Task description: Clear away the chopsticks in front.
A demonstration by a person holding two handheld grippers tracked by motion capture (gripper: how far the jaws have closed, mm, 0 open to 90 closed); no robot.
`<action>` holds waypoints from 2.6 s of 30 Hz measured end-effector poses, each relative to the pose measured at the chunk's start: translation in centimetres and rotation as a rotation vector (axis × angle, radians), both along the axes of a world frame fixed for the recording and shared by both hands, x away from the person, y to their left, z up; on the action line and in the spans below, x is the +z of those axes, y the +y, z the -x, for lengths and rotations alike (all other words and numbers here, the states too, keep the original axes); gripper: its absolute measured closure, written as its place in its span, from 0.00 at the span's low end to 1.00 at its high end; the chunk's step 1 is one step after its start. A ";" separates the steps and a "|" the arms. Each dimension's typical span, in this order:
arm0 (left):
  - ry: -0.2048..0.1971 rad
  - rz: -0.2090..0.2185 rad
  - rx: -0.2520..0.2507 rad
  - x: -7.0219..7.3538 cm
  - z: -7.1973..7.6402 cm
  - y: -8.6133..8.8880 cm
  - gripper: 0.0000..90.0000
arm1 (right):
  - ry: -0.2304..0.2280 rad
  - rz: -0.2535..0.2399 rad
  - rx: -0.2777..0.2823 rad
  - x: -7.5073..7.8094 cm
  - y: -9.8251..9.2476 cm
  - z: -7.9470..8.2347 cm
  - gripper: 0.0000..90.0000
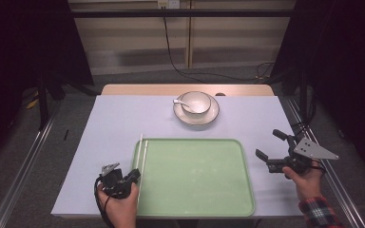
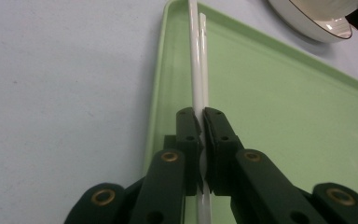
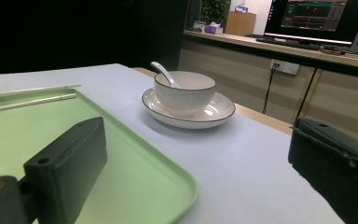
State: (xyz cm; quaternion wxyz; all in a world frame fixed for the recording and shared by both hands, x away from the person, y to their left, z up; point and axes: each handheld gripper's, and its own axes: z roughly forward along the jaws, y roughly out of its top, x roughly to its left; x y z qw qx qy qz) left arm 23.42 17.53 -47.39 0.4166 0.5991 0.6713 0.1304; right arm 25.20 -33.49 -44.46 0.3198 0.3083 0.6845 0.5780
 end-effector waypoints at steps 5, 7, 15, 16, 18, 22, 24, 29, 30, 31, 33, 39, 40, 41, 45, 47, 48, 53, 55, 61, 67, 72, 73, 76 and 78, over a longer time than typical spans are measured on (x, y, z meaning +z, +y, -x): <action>0.001 0.009 0.006 0.0 0.0 0.1 0.95 | -0.002 0.000 0.003 0.0 -0.1 0.0 0.04; 0.000 0.011 0.006 0.0 0.1 0.1 0.95 | -0.003 0.000 0.001 0.0 -0.1 0.0 0.04; 0.005 0.009 -0.001 -0.1 0.4 0.1 0.95 | 0.000 0.002 0.003 0.0 0.0 0.0 0.04; 0.005 0.006 0.004 -0.1 0.4 0.0 0.95 | 0.000 0.001 0.003 0.0 0.0 0.0 0.04; 0.002 0.000 -0.003 -0.1 0.5 0.1 0.95 | 0.000 0.002 0.003 0.0 0.0 0.0 0.04; 0.000 0.000 -0.013 -0.1 0.7 0.1 0.95 | 0.002 0.004 0.012 0.0 0.0 0.0 0.04; 0.005 -0.002 -0.002 -0.2 0.7 0.1 0.95 | 0.005 0.006 0.010 0.0 0.1 0.0 0.04; 0.012 0.005 -0.002 -0.3 0.7 0.1 0.95 | 0.003 0.000 0.005 0.0 0.1 0.0 0.04; 0.007 0.005 -0.003 -0.4 0.7 0.1 0.95 | 0.004 0.000 0.005 0.0 0.1 0.0 0.04; 0.014 -0.007 -0.008 -0.4 0.7 0.1 0.95 | 0.005 0.003 0.006 0.0 0.2 0.0 0.04; 0.017 -0.012 -0.009 -0.5 0.7 0.1 0.95 | 0.001 0.005 0.006 0.0 0.2 0.0 0.04; 0.015 -0.009 -0.010 -0.5 0.9 0.0 0.95 | -0.002 0.008 0.008 0.0 0.2 0.0 0.04; 0.016 -0.016 -0.004 -0.5 1.0 -0.1 0.95 | 0.000 0.006 0.009 0.0 0.2 0.0 0.04; 0.017 -0.011 -0.004 -0.5 1.0 -0.1 0.95 | 0.002 0.009 0.011 0.0 0.2 0.0 0.04; 0.019 -0.009 -0.010 -0.5 1.1 -0.1 0.95 | -0.003 0.009 0.009 0.0 0.3 0.0 0.04; 0.021 -0.008 -0.007 -0.5 1.2 -0.1 0.95 | -0.001 0.009 0.010 0.0 0.4 0.0 0.04; 0.016 -0.005 -0.009 -0.5 1.2 -0.1 0.95 | 0.000 0.009 0.012 0.0 0.4 0.0 0.04; 0.016 -0.003 -0.016 -0.5 1.4 -0.2 0.95 | 0.000 0.008 0.017 0.1 0.4 0.0 0.04; 0.019 -0.007 -0.013 -0.5 1.4 -0.3 0.95 | -0.001 0.009 0.015 0.1 0.4 0.0 0.04; 0.018 -0.007 -0.007 -0.5 1.5 -0.3 0.95 | 0.002 0.012 0.015 0.1 0.5 0.0 0.04; 0.015 -0.021 -0.013 -0.5 1.4 -0.2 0.95 | 0.004 0.012 0.018 0.0 0.5 -0.1 0.04; 0.011 -0.028 -0.005 -0.5 1.4 -0.4 0.94 | 0.002 0.013 0.018 0.0 0.5 -0.1 0.04; 0.010 -0.028 -0.007 -0.5 1.3 -0.4 0.94 | 0.004 0.011 0.018 0.0 0.5 -0.1 0.04; 0.014 -0.031 0.001 -0.5 1.3 -0.6 0.94 | 0.002 0.011 0.014 0.0 0.5 -0.1 0.04; 0.014 -0.034 -0.001 -0.5 1.3 -0.5 0.94 | 0.001 0.012 0.017 0.0 0.5 -0.1 0.04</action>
